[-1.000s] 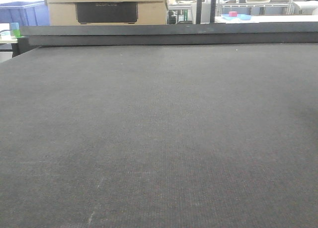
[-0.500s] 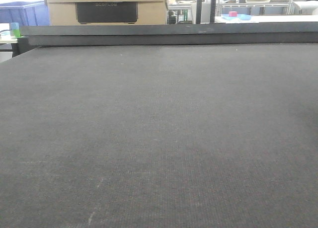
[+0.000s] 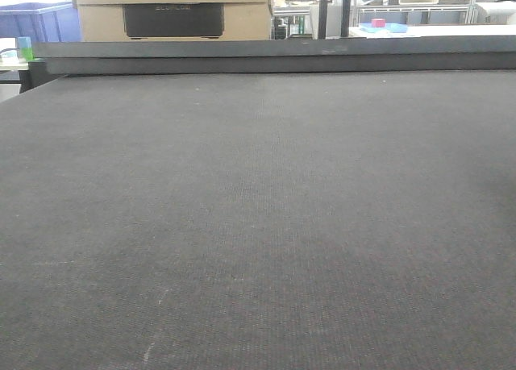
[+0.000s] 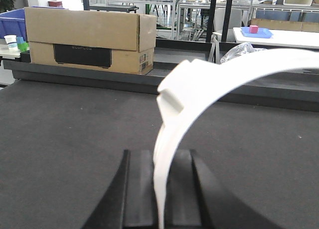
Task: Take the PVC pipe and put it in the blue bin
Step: 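Drive the base past the red table toward the shelf of blue bins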
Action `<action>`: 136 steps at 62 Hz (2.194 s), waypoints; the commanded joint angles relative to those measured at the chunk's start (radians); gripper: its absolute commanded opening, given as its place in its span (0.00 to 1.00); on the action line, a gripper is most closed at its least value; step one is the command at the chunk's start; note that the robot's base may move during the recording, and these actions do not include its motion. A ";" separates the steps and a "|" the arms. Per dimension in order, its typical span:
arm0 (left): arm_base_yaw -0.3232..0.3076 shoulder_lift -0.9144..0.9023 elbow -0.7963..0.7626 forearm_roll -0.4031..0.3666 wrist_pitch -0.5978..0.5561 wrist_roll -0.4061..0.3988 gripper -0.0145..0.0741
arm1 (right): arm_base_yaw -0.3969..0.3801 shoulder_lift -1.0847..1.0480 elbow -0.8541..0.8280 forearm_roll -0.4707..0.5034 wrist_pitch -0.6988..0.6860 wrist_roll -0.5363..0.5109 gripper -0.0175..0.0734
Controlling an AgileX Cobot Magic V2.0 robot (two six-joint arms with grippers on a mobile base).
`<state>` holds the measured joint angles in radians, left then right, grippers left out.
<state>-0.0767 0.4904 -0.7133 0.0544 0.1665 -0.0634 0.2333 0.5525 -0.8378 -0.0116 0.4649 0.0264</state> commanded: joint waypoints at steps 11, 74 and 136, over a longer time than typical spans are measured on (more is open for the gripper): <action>0.000 -0.006 0.000 0.004 -0.033 0.002 0.04 | 0.000 -0.005 0.001 -0.001 -0.031 -0.003 0.01; 0.000 -0.006 0.000 0.004 -0.033 0.002 0.04 | 0.000 -0.005 0.001 -0.001 -0.031 -0.003 0.01; 0.000 -0.006 0.000 0.004 -0.035 0.002 0.04 | 0.000 -0.005 0.001 -0.001 -0.031 -0.003 0.01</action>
<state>-0.0767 0.4898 -0.7133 0.0581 0.1600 -0.0634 0.2333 0.5525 -0.8374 -0.0116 0.4611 0.0264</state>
